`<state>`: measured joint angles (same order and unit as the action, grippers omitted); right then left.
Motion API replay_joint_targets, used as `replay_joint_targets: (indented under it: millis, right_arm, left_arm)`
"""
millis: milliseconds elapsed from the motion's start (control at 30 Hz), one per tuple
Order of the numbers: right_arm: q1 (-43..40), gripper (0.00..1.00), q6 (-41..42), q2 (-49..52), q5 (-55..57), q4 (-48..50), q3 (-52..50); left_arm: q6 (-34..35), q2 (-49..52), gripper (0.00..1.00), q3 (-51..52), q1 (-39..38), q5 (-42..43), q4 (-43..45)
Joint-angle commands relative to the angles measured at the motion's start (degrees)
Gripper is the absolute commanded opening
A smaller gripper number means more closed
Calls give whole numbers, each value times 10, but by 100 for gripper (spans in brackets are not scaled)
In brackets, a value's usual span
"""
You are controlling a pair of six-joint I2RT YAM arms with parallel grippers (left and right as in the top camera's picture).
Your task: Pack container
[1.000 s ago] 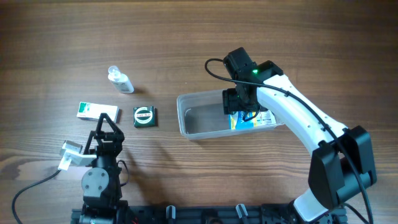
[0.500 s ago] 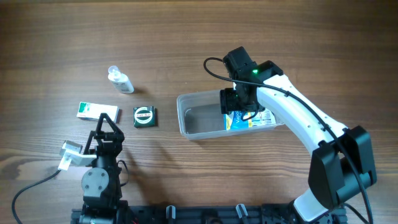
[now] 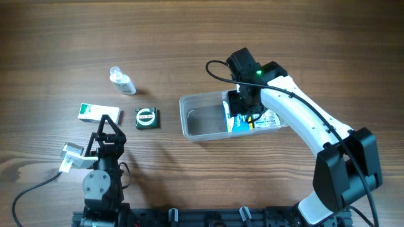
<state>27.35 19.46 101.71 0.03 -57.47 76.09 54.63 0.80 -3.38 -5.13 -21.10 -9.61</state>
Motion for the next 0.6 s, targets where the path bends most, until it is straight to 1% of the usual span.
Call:
replay_joint_targets:
  millis: [0,33,233,333,400,467,567]
  right_arm:
    - [2,21,-4,9,5,2,-7]
    - [2,15,-4,9,5,4,-7]
    - [2,15,-29,9,-23,14,-7]
    - [2,9,-30,9,-23,20,-7]
    - [3,9,-44,9,-36,41,-7]
    - [6,13,-73,7,-61,61,-6]
    - [6,14,-75,-5,-61,68,1]
  left_arm:
    - [5,-4,100,2,4,-8,0]
    - [5,-4,100,2,4,-8,0]
    - [5,-4,100,2,4,-8,0]
    - [5,-4,100,2,4,-8,0]
    - [5,-4,100,2,4,-8,0]
    - [5,-4,100,2,4,-8,0]
    - [5,-4,100,2,4,-8,0]
